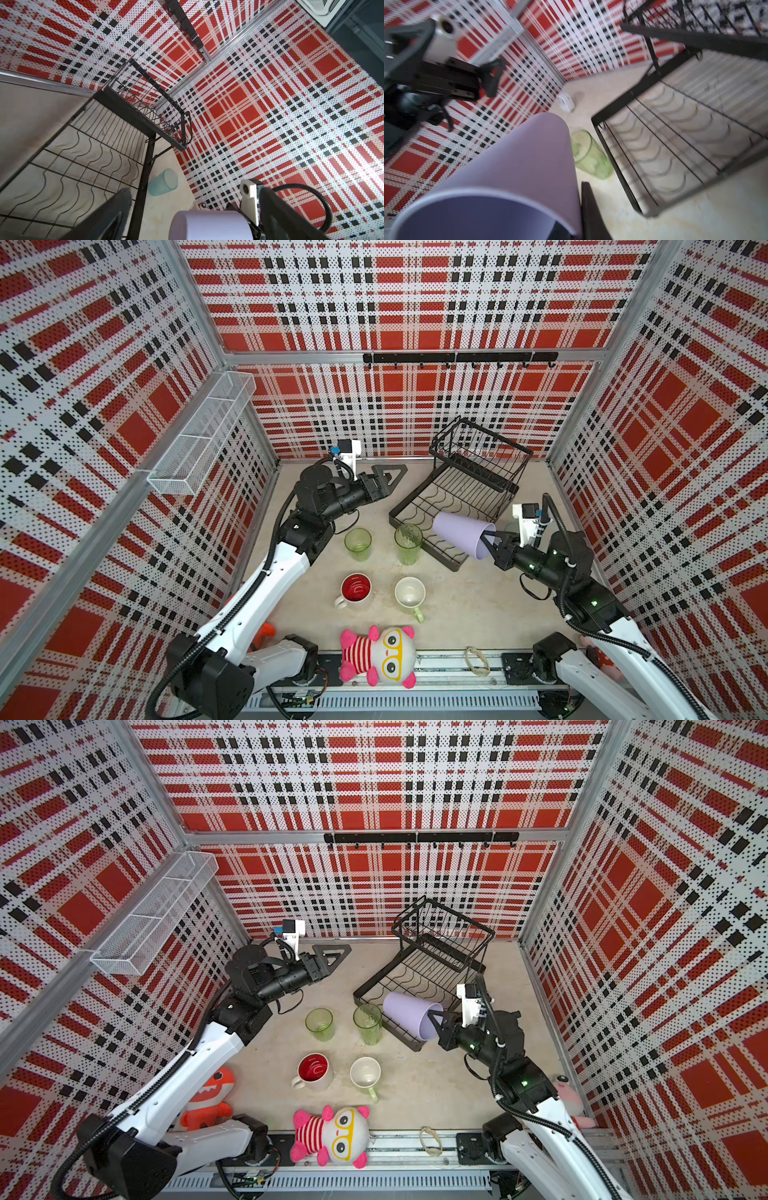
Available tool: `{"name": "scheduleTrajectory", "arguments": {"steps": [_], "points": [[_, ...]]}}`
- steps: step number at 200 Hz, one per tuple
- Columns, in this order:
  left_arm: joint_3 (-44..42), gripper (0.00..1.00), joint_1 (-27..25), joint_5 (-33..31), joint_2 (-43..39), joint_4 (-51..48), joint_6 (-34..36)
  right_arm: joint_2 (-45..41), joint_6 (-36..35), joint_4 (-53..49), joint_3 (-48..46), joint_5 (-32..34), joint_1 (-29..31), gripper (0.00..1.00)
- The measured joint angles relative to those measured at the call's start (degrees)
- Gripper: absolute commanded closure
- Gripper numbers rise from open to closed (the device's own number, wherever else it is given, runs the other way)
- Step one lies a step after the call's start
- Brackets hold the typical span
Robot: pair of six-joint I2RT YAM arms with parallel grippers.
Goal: Load the cups into the dish rack
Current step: 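Carry the lavender cup toward the left gripper and close the left gripper on it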
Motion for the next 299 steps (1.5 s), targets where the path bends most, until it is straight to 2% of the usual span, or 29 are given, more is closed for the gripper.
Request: {"name": "scheduleTrajectory", "arguments": {"steps": [33, 67, 87, 114, 170, 208, 254, 299], "points": [[0.1, 0.02, -2.9, 5.7, 2.6, 5.7, -3.3, 0.9, -1.9, 25.3, -11.7, -1.9, 0.0, 1.0], [1.4, 0.02, -3.8, 9.9, 3.8, 6.3, -4.1, 4.8, -2.7, 48.1, -17.5, -2.2, 0.0, 1.0], [2.8, 0.02, -3.8, 11.0, 3.9, 6.1, -3.8, 6.1, -4.2, 57.4, -18.6, -1.4, 0.0, 1.0], [5.3, 0.02, -5.2, 13.5, 4.7, 5.3, -2.6, 8.2, -6.8, 64.9, -18.0, -2.2, 0.0, 1.0], [9.6, 0.0, -10.1, 19.5, 8.7, -1.0, 4.0, 11.3, -11.6, 67.3, -14.0, -10.8, 0.0, 1.0], [9.4, 0.07, -10.5, 23.3, 8.9, -2.5, 6.8, 12.4, -11.9, 67.2, -13.5, -15.5, 0.0, 1.0], [6.5, 0.01, -12.0, 26.4, 8.5, -2.9, 9.7, 12.6, -13.0, 63.8, -12.4, -17.7, 0.0, 1.0], [3.2, 0.04, -12.4, 26.8, 6.8, -3.8, 12.1, 12.5, -15.2, 58.2, -9.8, -18.7, -0.2, 1.0]]}}
